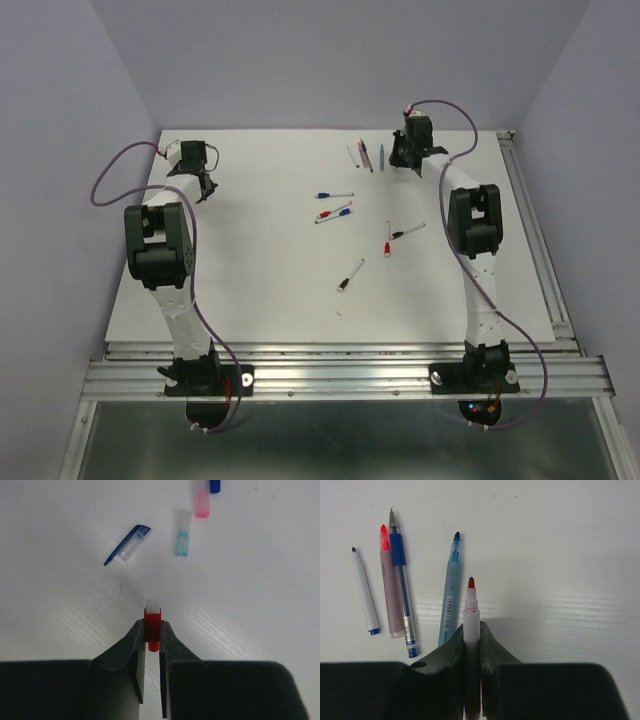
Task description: Open the pen caps
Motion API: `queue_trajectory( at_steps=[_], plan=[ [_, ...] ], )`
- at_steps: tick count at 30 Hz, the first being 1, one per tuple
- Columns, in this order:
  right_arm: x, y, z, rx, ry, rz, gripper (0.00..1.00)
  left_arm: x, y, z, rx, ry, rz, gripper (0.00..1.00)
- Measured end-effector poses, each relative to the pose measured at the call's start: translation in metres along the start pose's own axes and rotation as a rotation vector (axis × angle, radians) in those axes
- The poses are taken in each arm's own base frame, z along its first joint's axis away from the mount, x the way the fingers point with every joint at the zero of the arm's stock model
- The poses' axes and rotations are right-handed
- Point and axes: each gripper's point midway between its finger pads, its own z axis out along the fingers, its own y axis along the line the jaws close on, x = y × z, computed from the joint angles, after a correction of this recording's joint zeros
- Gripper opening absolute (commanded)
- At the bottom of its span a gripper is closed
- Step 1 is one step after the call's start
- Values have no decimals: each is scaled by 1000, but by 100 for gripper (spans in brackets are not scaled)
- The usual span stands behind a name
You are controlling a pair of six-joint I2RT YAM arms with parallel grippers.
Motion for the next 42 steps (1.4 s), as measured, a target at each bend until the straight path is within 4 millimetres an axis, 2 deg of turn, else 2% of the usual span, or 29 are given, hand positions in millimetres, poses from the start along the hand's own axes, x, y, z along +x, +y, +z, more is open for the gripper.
queue_trajectory(
  at_steps=[5, 8, 10, 14, 18, 21, 22, 23, 25, 27, 30, 33, 34, 35, 36, 37, 38, 39, 42],
  plan=[
    [11, -9, 15, 40, 8, -2, 18, -9, 7, 17, -55, 13, 10, 3],
    [13, -12, 19, 54, 1, 1, 24, -5, 10, 21, -75, 30, 25, 6],
    [12, -13, 20, 57, -4, 5, 25, 0, 13, 22, -86, 43, 33, 13],
    [11, -14, 21, 65, -10, 13, 28, 8, 18, 26, -104, 63, 41, 16],
    [11, -13, 21, 61, -13, 23, 29, 10, 19, 27, -108, 72, 44, 30],
    [11, -12, 22, 60, -16, 36, 31, 10, 18, 27, -103, 75, 42, 33],
    [12, -12, 21, 60, -17, 38, 34, 11, 18, 27, -101, 76, 42, 37],
    [11, -12, 21, 60, -19, 43, 35, 11, 17, 27, -97, 79, 42, 45],
    [11, -12, 20, 64, -19, 44, 36, 12, 16, 27, -91, 83, 40, 51],
    [12, -15, 18, 79, -9, 43, 36, 13, 13, 26, -75, 91, 36, 63],
    [13, -22, 11, 122, 11, 40, 37, 11, 11, 21, -62, 87, 25, 67],
    [14, -31, -5, 178, 41, 34, 41, 3, 10, 7, -43, 70, 10, 75],
    [12, -33, -13, 194, 45, 33, 45, 1, 9, 0, -32, 64, 4, 84],
    [10, -33, -20, 202, 46, 33, 52, -2, 9, -5, -20, 59, 1, 88],
    [6, -34, -31, 211, 44, 33, 65, -6, 7, -13, -3, 49, -6, 91],
    [2, -35, -43, 220, 43, 38, 93, -10, 4, -25, 28, 41, -13, 97],
    [-6, -34, -56, 223, 31, 44, 100, -14, 0, -35, 55, 35, -19, 99],
    [-16, -32, -72, 226, 9, 58, 100, -17, -2, -42, 73, 27, -21, 99],
    [-34, -29, -127, 220, -38, 79, 100, -21, -12, -84, 182, -11, -34, 99]
  ],
)
